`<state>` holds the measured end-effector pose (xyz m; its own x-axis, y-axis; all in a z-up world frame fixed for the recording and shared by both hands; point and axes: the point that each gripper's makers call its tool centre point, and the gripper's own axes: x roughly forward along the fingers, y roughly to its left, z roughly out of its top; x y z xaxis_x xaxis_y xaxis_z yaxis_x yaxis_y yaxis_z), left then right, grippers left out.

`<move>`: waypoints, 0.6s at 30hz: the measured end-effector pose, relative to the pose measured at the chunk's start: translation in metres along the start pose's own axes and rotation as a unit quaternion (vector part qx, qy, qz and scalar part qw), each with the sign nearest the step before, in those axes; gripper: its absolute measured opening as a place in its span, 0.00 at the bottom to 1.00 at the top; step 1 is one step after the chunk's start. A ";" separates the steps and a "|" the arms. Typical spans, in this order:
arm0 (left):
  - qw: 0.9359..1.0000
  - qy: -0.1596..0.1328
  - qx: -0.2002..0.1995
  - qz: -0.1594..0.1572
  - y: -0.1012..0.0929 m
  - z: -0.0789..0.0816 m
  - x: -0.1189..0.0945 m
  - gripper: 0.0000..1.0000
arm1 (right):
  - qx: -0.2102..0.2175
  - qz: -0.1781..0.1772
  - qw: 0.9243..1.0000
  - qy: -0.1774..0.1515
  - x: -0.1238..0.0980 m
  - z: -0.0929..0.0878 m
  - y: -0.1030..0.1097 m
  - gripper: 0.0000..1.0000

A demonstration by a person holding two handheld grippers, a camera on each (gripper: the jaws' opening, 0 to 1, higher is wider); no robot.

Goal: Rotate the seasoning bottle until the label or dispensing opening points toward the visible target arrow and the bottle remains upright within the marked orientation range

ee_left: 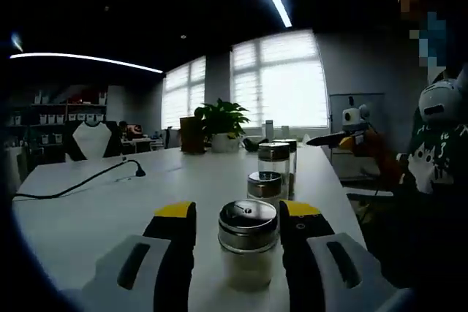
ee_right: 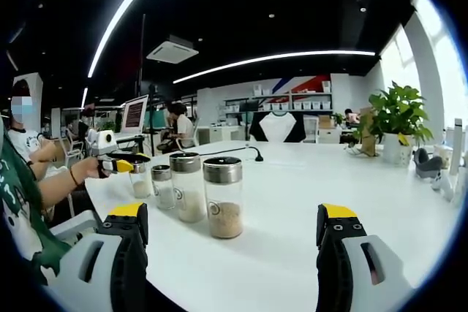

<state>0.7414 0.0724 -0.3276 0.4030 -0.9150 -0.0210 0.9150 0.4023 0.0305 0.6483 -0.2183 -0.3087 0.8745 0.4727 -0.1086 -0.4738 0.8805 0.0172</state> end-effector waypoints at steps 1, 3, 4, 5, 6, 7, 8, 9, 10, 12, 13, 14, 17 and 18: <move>1.000 0.002 0.000 -0.005 -0.001 -0.001 0.001 0.48 | 0.000 0.000 1.000 0.000 0.000 0.000 0.000 0.98; 1.000 0.007 -0.002 -0.016 -0.008 -0.004 0.003 0.44 | 0.000 0.000 1.000 0.000 0.000 0.000 0.000 0.98; 1.000 0.004 -0.010 -0.025 -0.010 -0.005 0.003 0.43 | 0.000 0.000 1.000 0.000 0.001 0.000 0.000 0.98; 0.999 0.002 -0.013 -0.029 -0.011 -0.005 0.003 0.41 | 0.000 0.001 1.000 0.001 0.001 0.000 0.000 0.98; 0.999 -0.001 -0.013 -0.032 -0.011 -0.005 0.003 0.39 | 0.000 0.001 1.000 0.002 0.001 0.000 0.000 0.98; 0.999 -0.003 -0.011 -0.034 -0.012 -0.004 0.003 0.35 | 0.000 0.001 1.000 0.002 0.001 0.000 0.001 0.98; 0.999 0.002 -0.009 -0.034 -0.013 -0.008 0.003 0.34 | 0.000 0.002 1.000 0.001 0.001 0.000 0.001 0.98; 0.999 -0.005 -0.001 -0.035 -0.010 -0.006 0.007 0.34 | 0.000 0.002 1.000 0.001 0.001 0.000 0.001 0.98; 0.999 0.000 -0.008 -0.035 -0.008 -0.008 0.007 0.34 | -0.001 0.002 1.000 0.001 0.001 0.000 0.001 0.98; 0.999 0.001 -0.004 -0.037 -0.008 -0.009 0.008 0.34 | -0.001 0.001 1.000 0.001 0.001 0.001 0.001 0.98; 0.999 0.002 -0.005 -0.037 -0.007 -0.010 0.010 0.34 | -0.001 0.001 1.000 0.000 0.001 0.001 0.001 0.98; 0.999 0.003 -0.006 -0.037 -0.008 -0.009 0.010 0.34 | -0.001 0.000 1.000 0.000 0.001 0.001 0.001 0.98; 0.999 0.007 -0.003 -0.037 -0.011 -0.010 0.012 0.34 | -0.001 0.000 1.000 0.000 0.001 0.001 0.000 0.98; 0.999 0.008 -0.004 -0.037 -0.012 -0.009 0.011 0.34 | 0.000 0.000 1.000 0.001 0.001 0.001 0.000 0.98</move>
<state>0.7347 0.0581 -0.3371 0.3345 -0.9416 -0.0382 0.9424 0.3340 0.0205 0.6489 -0.2179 -0.3079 0.8746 0.4722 -0.1101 -0.4734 0.8807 0.0165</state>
